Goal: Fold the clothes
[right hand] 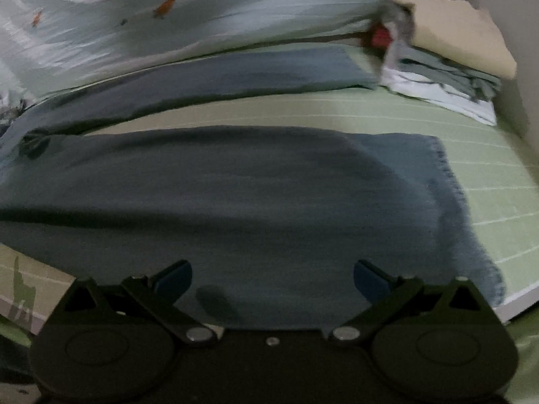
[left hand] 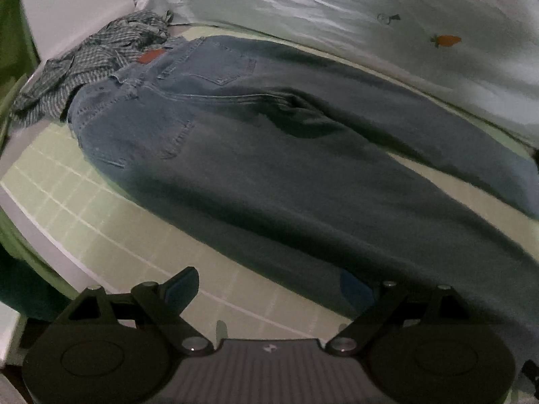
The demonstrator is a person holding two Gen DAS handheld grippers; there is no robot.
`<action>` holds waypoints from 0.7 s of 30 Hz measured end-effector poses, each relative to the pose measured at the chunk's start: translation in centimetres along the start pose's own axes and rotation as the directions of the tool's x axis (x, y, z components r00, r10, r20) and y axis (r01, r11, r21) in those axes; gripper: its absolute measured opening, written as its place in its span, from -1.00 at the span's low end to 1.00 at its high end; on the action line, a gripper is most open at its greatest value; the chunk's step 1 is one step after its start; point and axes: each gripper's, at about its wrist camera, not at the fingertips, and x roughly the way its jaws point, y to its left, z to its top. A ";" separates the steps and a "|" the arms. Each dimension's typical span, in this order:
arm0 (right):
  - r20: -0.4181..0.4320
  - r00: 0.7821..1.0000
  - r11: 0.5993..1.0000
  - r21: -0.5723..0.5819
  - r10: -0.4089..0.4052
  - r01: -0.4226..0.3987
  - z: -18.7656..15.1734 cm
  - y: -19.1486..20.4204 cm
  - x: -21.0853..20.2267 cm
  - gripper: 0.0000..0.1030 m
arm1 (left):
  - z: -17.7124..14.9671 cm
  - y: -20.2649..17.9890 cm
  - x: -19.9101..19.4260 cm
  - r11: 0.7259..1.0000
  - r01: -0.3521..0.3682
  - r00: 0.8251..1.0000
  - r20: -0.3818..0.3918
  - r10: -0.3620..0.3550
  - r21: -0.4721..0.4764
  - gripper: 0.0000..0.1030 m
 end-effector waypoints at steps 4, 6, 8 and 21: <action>-0.010 1.000 1.000 0.017 -0.025 0.025 -0.2 2.6 -0.1 1.00 | 1.2 3.0 0.4 1.000 -0.004 1.000 -0.005 0.004 -0.004 0.76; -0.011 0.999 0.999 0.027 -0.036 0.036 -0.3 3.9 -0.1 1.00 | 2.0 5.1 0.8 0.999 -0.004 1.000 -0.015 0.003 -0.039 0.76; -0.013 0.999 0.998 0.037 -0.046 0.047 -0.4 5.2 -0.2 1.00 | 2.7 7.3 1.4 0.997 0.000 1.000 -0.024 -0.002 -0.080 0.76; -0.012 0.994 0.983 0.149 -0.106 0.106 -0.7 13.8 0.4 1.00 | 8.1 19.1 5.3 0.969 0.021 0.999 -0.030 -0.029 -0.244 0.76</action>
